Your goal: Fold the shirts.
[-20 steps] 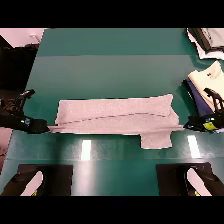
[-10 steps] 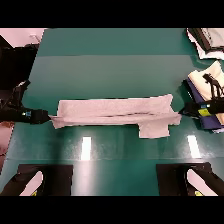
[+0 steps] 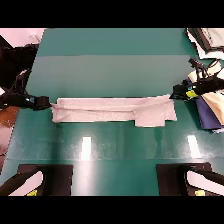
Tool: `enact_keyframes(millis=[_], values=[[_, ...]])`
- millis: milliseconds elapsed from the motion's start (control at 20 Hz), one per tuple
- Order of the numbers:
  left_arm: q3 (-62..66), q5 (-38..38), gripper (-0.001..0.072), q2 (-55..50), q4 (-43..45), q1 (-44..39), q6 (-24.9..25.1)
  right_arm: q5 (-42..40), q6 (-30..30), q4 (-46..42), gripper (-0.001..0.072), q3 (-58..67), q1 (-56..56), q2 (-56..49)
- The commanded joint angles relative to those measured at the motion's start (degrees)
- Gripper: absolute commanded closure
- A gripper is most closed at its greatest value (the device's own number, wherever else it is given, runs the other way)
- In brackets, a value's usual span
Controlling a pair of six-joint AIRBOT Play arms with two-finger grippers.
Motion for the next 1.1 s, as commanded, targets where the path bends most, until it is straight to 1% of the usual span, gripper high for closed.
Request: enact_keyframes(millis=[0,350,500,550,600,650,700,750,850,900,1000,1050], values=[[1.4,4.1,0.0684,-2.6,-0.1,0.0,0.1,-2.1,1.0,-0.6,0.0702,2.8,0.4,-3.0],[1.6,7.9,0.0684,-4.2,-1.2,0.0,0.1,-10.2,1.0,0.0,0.0702,3.1,2.4,-3.2],[1.6,12.0,0.0681,-4.2,-1.3,0.0,0.1,-14.4,1.5,0.1,0.0696,3.1,2.4,-3.2],[1.6,13.5,0.0472,-4.2,-1.3,0.0,-0.1,-16.1,1.6,0.3,0.0624,3.1,2.4,-3.2],[1.6,14.9,0.0190,-4.2,-1.5,0.0,-1.4,-17.5,1.6,1.0,0.0365,3.1,2.4,-3.2],[1.8,15.6,0.0117,-4.2,-1.5,0.0,-2.7,-18.0,1.5,2.6,0.0225,3.2,1.9,-3.2],[2.4,15.5,0.0115,-4.2,-1.5,0.0,-3.1,-17.4,1.2,4.5,0.0226,3.4,1.1,-3.2],[3.5,14.4,0.0115,-4.1,-1.5,0.0,-3.0,-15.5,0.9,5.0,0.0225,3.9,-0.1,-3.2],[6.1,8.6,0.0116,-4.1,-1.6,0.0,-3.0,-8.0,-2.3,4.9,0.0226,4.7,-3.3,-3.2],[7.0,4.9,0.0225,-4.1,-1.8,0.0,-3.0,-4.0,-3.9,4.9,0.0226,4.6,-5.2,-3.2],[7.3,0.3,0.0648,-4.2,-4.3,0.0,-2.9,2.5,-7.5,5.0,0.0226,4.6,-9.7,-3.7],[7.3,-0.7,0.0676,-4.1,-5.5,0.0,-2.8,4.8,-8.9,5.0,0.0226,4.6,-11.7,-4.4]])
